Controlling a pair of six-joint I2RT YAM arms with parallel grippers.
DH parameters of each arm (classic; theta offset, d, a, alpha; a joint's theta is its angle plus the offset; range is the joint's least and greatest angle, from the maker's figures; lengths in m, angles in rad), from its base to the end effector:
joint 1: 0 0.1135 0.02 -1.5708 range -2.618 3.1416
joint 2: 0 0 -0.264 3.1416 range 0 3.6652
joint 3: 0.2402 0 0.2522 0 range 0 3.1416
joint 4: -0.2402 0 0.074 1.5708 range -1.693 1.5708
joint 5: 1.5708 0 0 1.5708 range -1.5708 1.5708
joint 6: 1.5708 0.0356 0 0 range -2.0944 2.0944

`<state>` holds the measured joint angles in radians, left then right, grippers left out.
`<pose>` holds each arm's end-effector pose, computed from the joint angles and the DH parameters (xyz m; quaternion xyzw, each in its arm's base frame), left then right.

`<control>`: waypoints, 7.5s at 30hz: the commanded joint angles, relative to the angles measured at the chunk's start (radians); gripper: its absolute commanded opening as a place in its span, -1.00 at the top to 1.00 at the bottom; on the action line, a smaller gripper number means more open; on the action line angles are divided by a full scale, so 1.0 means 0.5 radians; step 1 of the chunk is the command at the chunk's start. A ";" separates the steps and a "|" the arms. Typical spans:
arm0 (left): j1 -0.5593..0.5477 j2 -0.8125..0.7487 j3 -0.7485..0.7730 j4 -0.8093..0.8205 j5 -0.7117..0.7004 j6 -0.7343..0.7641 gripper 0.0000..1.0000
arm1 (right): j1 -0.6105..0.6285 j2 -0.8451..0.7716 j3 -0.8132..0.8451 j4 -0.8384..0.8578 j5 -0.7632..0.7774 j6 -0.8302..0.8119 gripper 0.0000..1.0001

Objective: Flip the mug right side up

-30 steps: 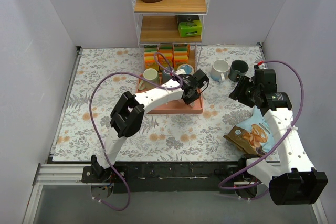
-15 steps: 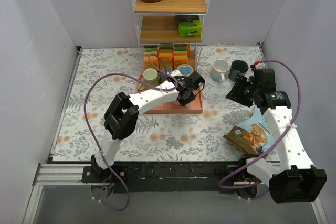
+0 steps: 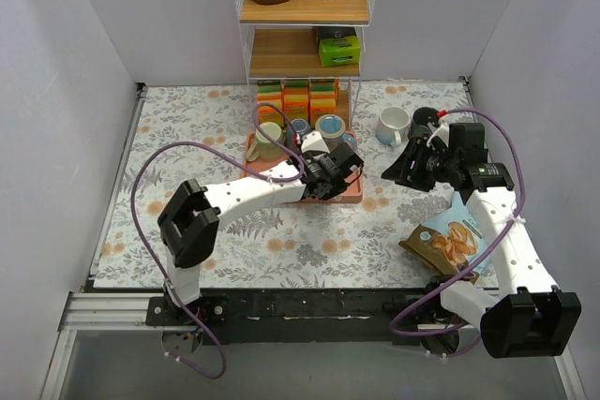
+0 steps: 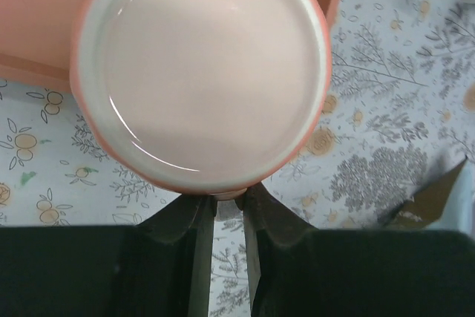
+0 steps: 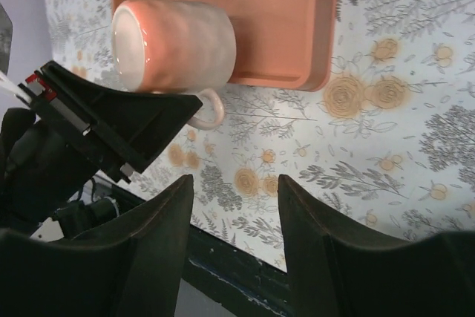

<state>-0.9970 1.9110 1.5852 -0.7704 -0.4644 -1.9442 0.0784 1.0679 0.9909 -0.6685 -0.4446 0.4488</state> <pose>0.2347 -0.3338 0.2467 -0.4796 0.8171 -0.2053 0.2454 0.2177 0.0325 0.3138 0.0776 0.8945 0.2969 0.3250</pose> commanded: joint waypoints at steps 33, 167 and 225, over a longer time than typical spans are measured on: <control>0.129 -1.321 -0.474 1.820 0.846 1.008 1.00 | 0.288 0.303 -0.196 3.990 -1.666 2.421 -0.39; 0.270 -1.349 -0.299 0.455 0.843 1.305 -0.96 | -0.832 0.419 0.534 0.199 0.677 0.088 0.97; 0.506 -1.177 -0.357 0.347 0.920 1.265 -0.96 | -0.648 1.638 0.988 0.205 1.159 -0.517 0.97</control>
<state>-0.7536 1.3354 1.3937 -0.5838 -0.0135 -1.3197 -0.2462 1.8893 1.4261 -0.5701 0.1028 0.1844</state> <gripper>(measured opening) 0.982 0.225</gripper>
